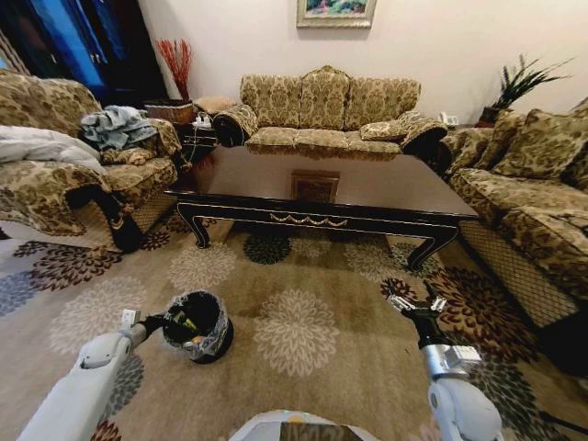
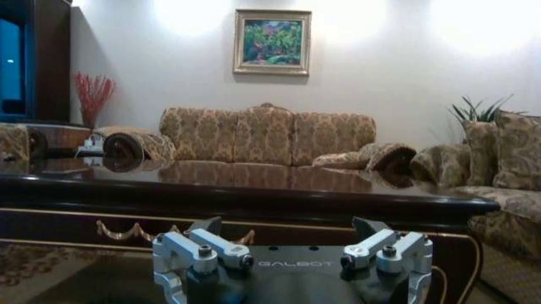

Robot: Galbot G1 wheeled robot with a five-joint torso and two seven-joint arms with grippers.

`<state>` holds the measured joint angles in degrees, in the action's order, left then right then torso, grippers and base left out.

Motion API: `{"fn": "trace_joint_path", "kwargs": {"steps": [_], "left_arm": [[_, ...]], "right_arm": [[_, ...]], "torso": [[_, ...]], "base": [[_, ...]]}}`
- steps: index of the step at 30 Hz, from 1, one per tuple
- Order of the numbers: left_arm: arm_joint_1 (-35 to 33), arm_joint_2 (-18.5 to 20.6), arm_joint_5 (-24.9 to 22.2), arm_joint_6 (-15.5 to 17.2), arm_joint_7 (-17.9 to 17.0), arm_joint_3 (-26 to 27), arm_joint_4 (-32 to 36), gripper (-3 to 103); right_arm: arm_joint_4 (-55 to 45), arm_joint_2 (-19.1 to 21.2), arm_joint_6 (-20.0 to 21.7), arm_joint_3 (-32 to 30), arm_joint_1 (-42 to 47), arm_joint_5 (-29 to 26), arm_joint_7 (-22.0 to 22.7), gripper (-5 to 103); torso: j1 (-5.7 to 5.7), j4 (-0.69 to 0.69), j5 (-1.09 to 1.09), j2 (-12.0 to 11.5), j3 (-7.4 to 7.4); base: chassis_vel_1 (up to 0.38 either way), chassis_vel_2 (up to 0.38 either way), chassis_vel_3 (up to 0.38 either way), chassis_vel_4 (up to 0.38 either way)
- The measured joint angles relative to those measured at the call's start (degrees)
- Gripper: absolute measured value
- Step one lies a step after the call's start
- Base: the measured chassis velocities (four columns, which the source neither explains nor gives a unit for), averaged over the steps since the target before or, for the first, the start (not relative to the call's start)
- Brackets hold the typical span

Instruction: Move to the front of the table and place the trash on the table into the trash bin.

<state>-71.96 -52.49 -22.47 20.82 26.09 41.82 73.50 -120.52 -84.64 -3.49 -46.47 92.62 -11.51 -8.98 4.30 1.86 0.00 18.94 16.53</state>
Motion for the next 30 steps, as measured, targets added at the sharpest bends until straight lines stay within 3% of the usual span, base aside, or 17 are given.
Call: {"fn": "trace_joint_path", "kwargs": {"steps": [18,21,23,24,30], "left_arm": [[3.5,1.5,-2.8,-1.9,0.9,-3.8,-5.4,1],[3.7,1.5,-3.1,-2.1,0.9,-3.9,-5.5,11],[3.7,1.5,-3.1,-2.2,0.9,-3.9,-5.5,11],[3.7,1.5,-3.1,-2.2,0.9,-3.9,-5.5,18],[3.6,1.5,-3.1,-2.2,0.8,-3.9,-5.5,19]], "right_arm": [[2.4,-0.2,0.0,3.4,-2.2,4.2,0.8,100],[2.4,-0.2,0.0,3.5,-2.3,4.3,0.8,100],[2.4,-0.2,0.0,3.5,-2.3,4.3,0.8,100],[2.4,-0.2,0.0,3.5,-2.3,4.3,0.8,100],[2.4,-0.2,0.0,3.5,-2.3,4.3,0.9,100]], "torso": [[-1.24,0.00,0.05,-4.2,-2.93],[-1.29,-0.01,0.00,-4.4,-3.14],[-1.30,0.00,0.01,-4.4,-3.15],[-1.30,0.00,0.01,-4.5,-3.18],[-1.28,0.00,0.00,-4.4,-3.14]], "base": [[0.000,0.000,0.000,0.000],[0.000,0.000,0.000,0.000],[0.000,0.000,0.000,0.000],[0.000,0.000,0.000,0.000],[0.000,0.000,0.000,0.000]]}}
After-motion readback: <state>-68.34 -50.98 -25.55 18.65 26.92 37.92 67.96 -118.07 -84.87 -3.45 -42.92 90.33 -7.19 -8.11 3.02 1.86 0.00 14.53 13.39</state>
